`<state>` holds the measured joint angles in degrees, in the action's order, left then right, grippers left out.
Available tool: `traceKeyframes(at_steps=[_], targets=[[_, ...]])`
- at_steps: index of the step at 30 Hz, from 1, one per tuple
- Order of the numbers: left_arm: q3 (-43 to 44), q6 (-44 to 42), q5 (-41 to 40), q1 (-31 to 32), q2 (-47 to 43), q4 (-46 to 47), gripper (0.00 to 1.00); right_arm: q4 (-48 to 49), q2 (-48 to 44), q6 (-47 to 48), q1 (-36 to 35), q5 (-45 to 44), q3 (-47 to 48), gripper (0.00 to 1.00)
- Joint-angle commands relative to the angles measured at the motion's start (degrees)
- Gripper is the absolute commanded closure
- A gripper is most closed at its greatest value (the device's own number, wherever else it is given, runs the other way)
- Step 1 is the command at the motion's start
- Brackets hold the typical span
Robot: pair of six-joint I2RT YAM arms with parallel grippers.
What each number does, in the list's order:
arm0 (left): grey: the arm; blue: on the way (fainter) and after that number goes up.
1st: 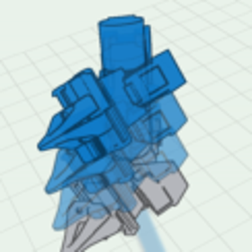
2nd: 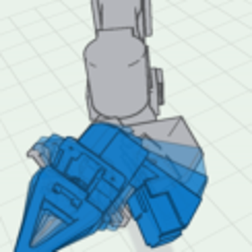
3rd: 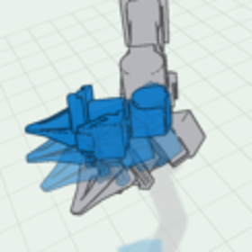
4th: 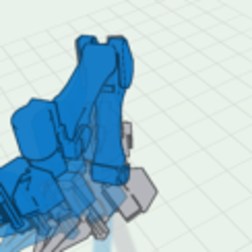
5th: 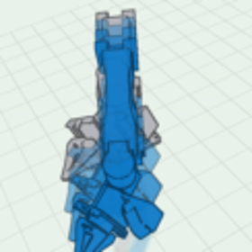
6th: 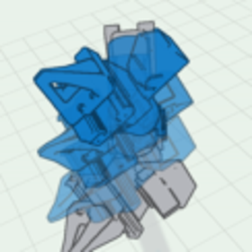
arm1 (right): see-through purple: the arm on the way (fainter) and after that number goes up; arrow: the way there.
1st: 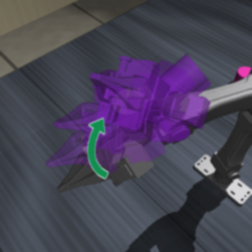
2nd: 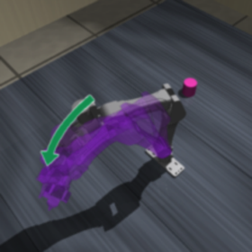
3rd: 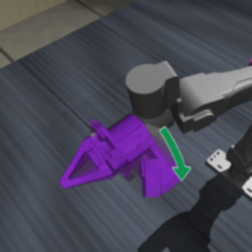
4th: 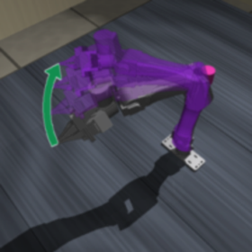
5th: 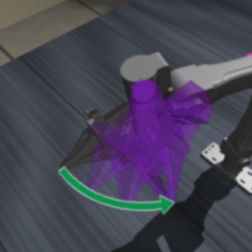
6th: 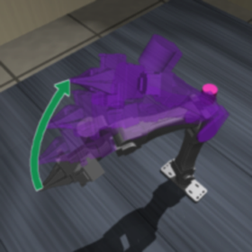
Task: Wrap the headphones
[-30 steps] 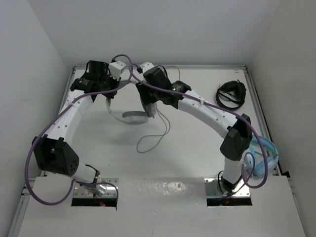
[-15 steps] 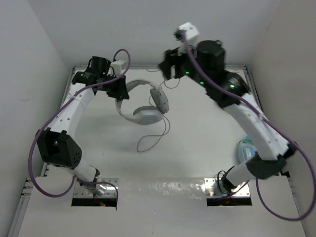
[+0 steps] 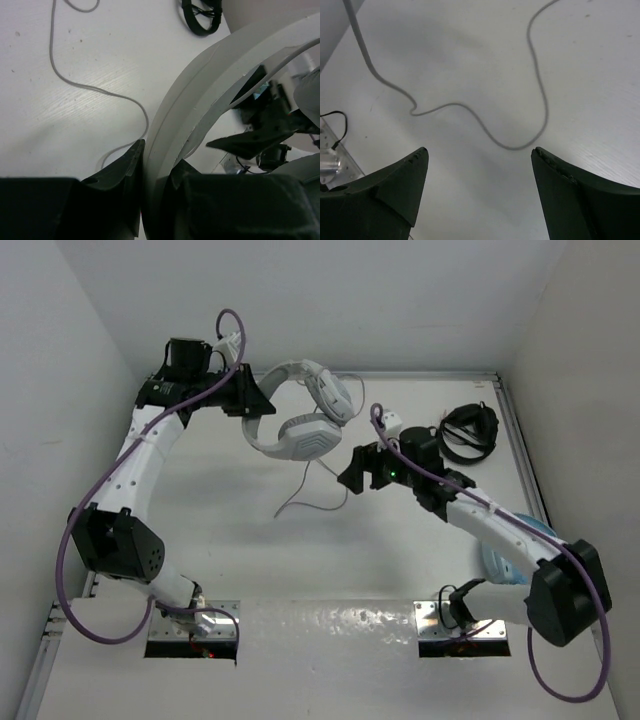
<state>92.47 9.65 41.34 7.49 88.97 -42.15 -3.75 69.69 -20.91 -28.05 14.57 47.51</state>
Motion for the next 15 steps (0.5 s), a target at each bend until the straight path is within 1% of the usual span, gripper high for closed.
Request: traceKeyframes(at_steps=[1, 3, 4, 6, 7, 8, 9, 12, 15], targets=[[3.25, 4.76, 4.45, -0.54, -3.80, 5.76, 1.00, 23.68, 0.96, -6.79, -3.75, 4.86, -0.84, 0.18], [3.16, 5.38, 4.45, -0.54, -4.06, 6.81, 1.00, 24.83, 4.81, -6.08, -7.69, 2.24, 0.47, 0.18], [3.07, 5.55, 4.45, -0.54, -4.15, 7.08, 1.00, 27.80, 6.15, -5.99, -8.41, 2.22, 0.74, 0.17], [3.51, 5.99, 4.45, -0.54, -4.24, 7.61, 1.00, 32.38, 10.26, -8.35, -10.00, 1.26, 0.92, 0.17], [3.60, 6.95, 4.54, -0.46, -4.33, 8.13, 1.00, 37.45, 13.25, -10.97, -10.00, 0.47, 1.10, 0.18], [3.69, 7.31, 4.54, -0.45, -4.42, 8.14, 1.00, 39.41, 13.28, -12.22, -10.00, -0.32, 1.10, 0.18], [3.60, 7.84, 4.88, -0.45, -4.42, 8.83, 1.00, 40.65, 16.06, -13.36, -10.00, -1.72, 2.32, 0.18], [3.25, 10.21, 5.68, -0.46, -4.86, 11.47, 1.00, 40.49, 21.26, -15.56, -10.00, -6.12, 7.24, 0.18], [3.07, 13.98, 6.29, -0.46, -5.03, 15.25, 1.00, 40.75, 25.66, -17.32, -10.00, -8.06, 10.76, 0.18]])
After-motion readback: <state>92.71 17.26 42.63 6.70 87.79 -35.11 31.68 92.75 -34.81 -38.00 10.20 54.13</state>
